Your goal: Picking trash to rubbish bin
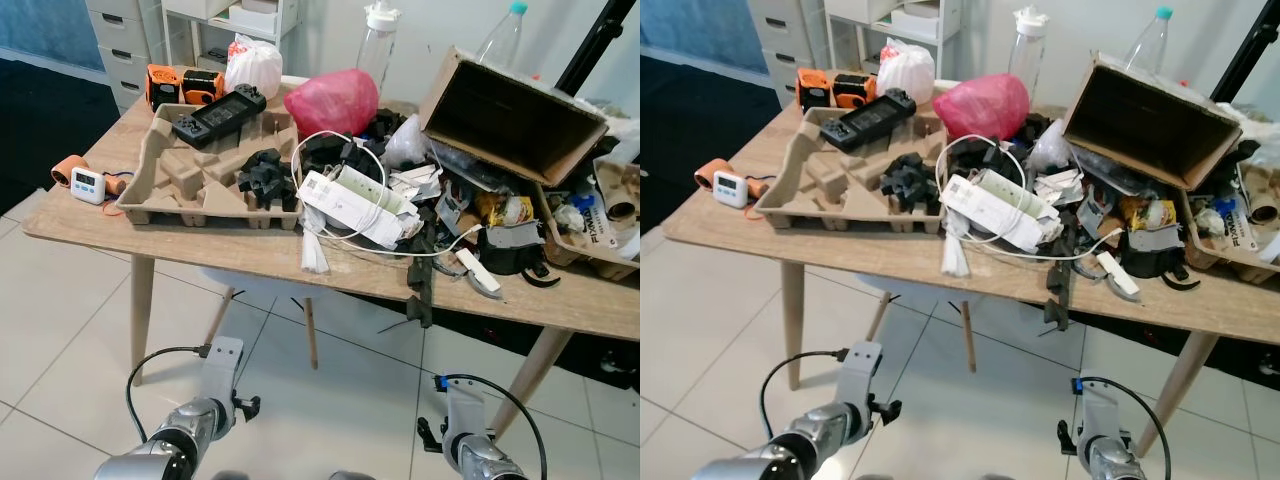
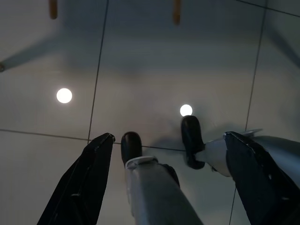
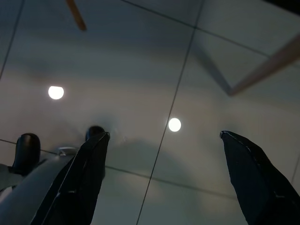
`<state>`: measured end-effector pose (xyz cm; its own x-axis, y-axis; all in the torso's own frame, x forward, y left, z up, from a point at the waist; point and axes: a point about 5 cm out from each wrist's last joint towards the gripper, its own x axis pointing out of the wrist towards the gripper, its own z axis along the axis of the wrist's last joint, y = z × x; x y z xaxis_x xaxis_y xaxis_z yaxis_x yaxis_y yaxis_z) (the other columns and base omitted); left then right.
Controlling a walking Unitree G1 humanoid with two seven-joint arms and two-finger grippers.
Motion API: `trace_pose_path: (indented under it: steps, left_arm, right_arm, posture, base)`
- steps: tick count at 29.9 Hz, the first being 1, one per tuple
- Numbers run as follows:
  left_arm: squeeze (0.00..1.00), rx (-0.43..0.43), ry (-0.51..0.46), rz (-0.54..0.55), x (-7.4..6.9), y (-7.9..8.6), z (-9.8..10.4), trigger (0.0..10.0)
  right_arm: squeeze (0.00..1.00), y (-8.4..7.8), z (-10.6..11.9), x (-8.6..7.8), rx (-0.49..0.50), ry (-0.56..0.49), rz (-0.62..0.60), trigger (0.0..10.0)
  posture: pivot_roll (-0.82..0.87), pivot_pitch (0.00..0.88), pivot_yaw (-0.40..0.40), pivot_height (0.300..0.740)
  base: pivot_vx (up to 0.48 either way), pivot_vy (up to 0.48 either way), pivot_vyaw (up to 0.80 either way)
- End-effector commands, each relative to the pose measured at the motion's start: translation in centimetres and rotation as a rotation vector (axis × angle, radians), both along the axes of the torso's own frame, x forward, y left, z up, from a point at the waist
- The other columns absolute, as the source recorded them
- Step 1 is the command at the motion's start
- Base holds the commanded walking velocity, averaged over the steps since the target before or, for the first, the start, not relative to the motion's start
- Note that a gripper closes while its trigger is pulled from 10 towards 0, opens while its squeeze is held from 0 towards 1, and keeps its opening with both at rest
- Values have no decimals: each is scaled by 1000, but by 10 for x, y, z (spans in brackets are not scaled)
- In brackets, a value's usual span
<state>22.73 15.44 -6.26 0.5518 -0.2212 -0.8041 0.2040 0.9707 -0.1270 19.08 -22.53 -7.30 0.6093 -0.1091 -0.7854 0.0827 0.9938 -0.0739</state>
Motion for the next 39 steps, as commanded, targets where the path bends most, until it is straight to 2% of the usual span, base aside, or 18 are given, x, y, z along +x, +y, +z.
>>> trace_pose_path:
  steps: [1,5,6,13,15,16,17,19,23,26,28,30,31,32,33,34,35,39]
  left_arm:
    - [0,-9,-15,35,2,5,1,10000]
    - [0,-1,-34,53,5,11,4,10000]
    - [0,14,-48,110,7,24,6,10000]
    - [0,21,-57,194,6,42,8,10000]
    - [0,6,-85,249,9,50,11,10000]
    - [0,6,-85,249,9,50,11,10000]
    - [0,-7,-108,290,11,55,14,10000]
    - [0,-12,-117,305,12,57,15,10000]
    - [0,-6,-170,482,12,82,21,10000]
    - [0,9,-202,655,8,104,25,10000]
    - [0,15,-214,704,7,111,27,10000]
    - [0,49,-254,829,3,134,35,10000]
    - [0,49,-254,829,3,134,35,10000]
    - [0,63,-268,864,2,142,38,10000]
    - [0,89,-340,940,6,164,53,10000]
    - [0,89,-340,940,6,164,53,10000]
    - [0,97,-372,961,8,172,60,10000]
    - [0,106,-543,1009,27,202,100,10000]
  right_arm:
    - [0,3,3,6,-1,-22,52,10000]
    - [0,6,3,7,4,-18,92,10000]
    - [0,10,3,7,-2,-12,156,10000]
    - [0,20,5,13,31,-26,250,10000]
    - [0,31,11,23,96,-79,321,10000]
    - [0,31,11,23,96,-79,321,10000]
    - [0,40,14,28,138,-106,383,10000]
    - [0,42,15,30,150,-110,410,10000]
    - [0,52,21,36,208,-124,542,10000]
    - [0,52,22,37,207,-115,572,10000]
    - [0,52,22,36,202,-109,577,10000]
    - [0,51,20,33,206,-91,598,10000]
    - [0,51,20,33,206,-91,598,10000]
    - [0,51,19,32,208,-85,605,10000]
    - [0,52,17,27,225,-69,631,10000]
    - [0,52,17,27,225,-69,631,10000]
    - [0,53,16,25,228,-64,640,10000]
    - [0,52,12,19,237,-45,628,10000]
  posture:
    - [145,35,-75,740]
    - [146,34,-75,740]
    - [146,34,-75,740]
    - [156,45,-79,740]
    - [157,55,-78,740]
    - [157,55,-78,740]
    - [157,55,-78,740]
    - [157,55,-78,740]
    - [157,55,-78,740]
    - [173,70,-81,740]
    - [173,70,-81,740]
    - [181,75,-83,740]
    - [181,75,-83,740]
    - [181,75,-83,740]
    - [197,84,-85,740]
    - [197,84,-85,740]
    - [197,84,-85,740]
    - [211,93,-83,740]
  base:
    - [0,0,0]
    - [0,0,0]
    - [0,0,0]
    - [0,0,0]
    - [0,0,0]
    - [0,0,0]
    - [0,0,0]
    - [0,0,0]
    - [0,0,0]
    - [0,0,0]
    - [0,0,0]
    - [0,0,0]
    - [0,0,0]
    - [0,0,0]
    - [0,0,0]
    - [0,0,0]
    - [0,0,0]
    - [0,0,0]
